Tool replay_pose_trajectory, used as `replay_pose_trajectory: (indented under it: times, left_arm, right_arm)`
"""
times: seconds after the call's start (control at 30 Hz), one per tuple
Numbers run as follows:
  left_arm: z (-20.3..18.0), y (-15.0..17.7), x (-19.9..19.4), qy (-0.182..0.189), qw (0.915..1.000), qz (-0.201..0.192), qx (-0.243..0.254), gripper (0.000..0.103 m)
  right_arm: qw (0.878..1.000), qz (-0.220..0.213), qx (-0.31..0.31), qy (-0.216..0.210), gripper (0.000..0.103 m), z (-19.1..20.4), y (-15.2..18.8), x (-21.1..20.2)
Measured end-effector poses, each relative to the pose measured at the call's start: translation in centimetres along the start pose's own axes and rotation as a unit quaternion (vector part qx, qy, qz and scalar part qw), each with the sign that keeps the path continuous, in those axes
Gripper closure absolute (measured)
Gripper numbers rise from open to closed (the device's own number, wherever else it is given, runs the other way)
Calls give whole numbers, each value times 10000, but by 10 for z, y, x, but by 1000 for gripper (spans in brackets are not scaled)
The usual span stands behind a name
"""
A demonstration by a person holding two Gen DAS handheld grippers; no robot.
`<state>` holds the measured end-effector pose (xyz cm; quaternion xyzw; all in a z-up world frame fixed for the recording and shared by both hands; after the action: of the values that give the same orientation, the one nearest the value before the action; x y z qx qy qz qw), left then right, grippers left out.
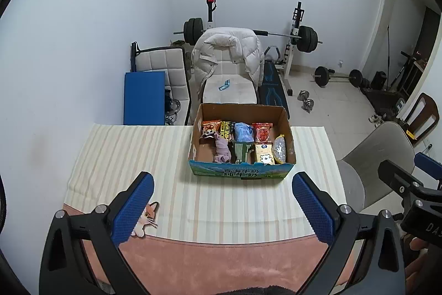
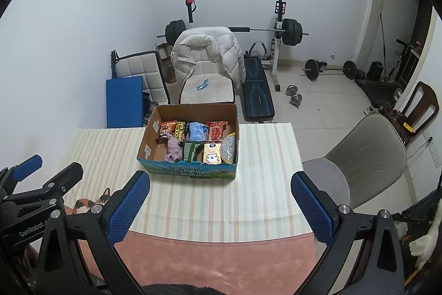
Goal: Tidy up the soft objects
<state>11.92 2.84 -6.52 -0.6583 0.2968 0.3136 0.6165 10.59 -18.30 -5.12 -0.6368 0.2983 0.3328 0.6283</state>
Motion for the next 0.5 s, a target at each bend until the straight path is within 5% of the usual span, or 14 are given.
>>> replay_pose_trajectory:
  times: [0.5]
  left_arm:
    - [0,-1,0,-8,10000,2,-17,0]
  right_arm:
    - [9998,-118,-20,171,0,-6,-5,-5]
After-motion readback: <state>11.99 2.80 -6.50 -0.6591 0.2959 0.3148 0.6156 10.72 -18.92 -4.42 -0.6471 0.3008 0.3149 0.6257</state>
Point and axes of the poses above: each gripper's, at about its wrist camera, not at the fingertips, and x roughly the way its jaws point, z to its left, y to its underside, the point moved 8 cm from there along x, roughly the way its jaws point, and after that the axes turned 1 degree about z, right-handed, at the moved point
